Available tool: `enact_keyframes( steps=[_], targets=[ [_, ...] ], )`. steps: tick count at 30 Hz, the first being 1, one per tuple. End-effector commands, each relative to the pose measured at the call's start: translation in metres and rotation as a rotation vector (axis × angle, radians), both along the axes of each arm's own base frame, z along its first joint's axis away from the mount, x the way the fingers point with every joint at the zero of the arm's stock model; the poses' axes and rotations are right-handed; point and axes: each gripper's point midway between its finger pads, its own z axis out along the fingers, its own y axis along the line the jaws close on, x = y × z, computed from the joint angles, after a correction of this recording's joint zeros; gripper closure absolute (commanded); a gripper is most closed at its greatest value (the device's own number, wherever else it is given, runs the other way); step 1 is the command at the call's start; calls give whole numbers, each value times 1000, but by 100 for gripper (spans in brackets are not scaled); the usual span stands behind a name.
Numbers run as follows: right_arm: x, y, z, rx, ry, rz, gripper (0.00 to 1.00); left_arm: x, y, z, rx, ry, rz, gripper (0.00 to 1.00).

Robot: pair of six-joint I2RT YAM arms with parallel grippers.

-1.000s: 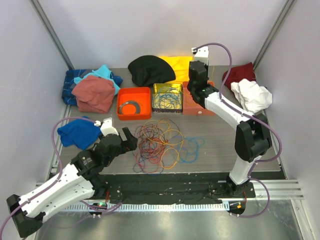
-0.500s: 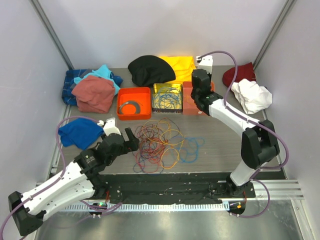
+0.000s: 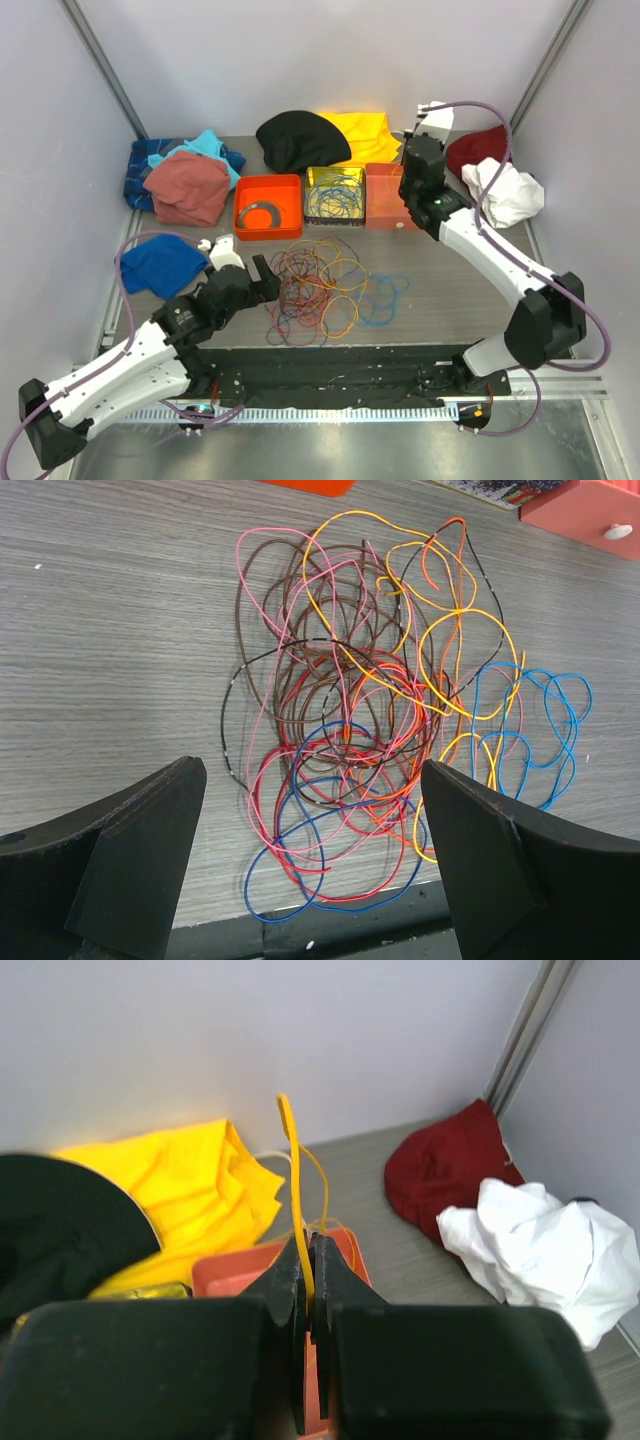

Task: Untangle the cables

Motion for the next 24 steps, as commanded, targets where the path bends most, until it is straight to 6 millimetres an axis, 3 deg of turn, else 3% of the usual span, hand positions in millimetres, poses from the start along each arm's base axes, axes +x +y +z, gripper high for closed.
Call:
enact_keyframes(
  steps=[1, 5, 13, 19, 24],
  targets=[
    [-14, -1, 58, 89, -128, 17, 99, 6, -9, 11, -41, -32, -9, 6],
    [-23, -2, 65, 102, -132, 32, 99, 6, -11, 10, -47, -29, -14, 6],
    [-24, -4, 43, 78, -95, 18, 99, 5, -13, 6, -53, -15, -16, 6],
    [-12, -1, 35, 45, -86, 3, 99, 4, -12, 7, -56, -19, -15, 7],
    [9, 7, 52, 28, -130, -5, 99, 4, -11, 7, -57, -20, -10, 7]
  ],
)
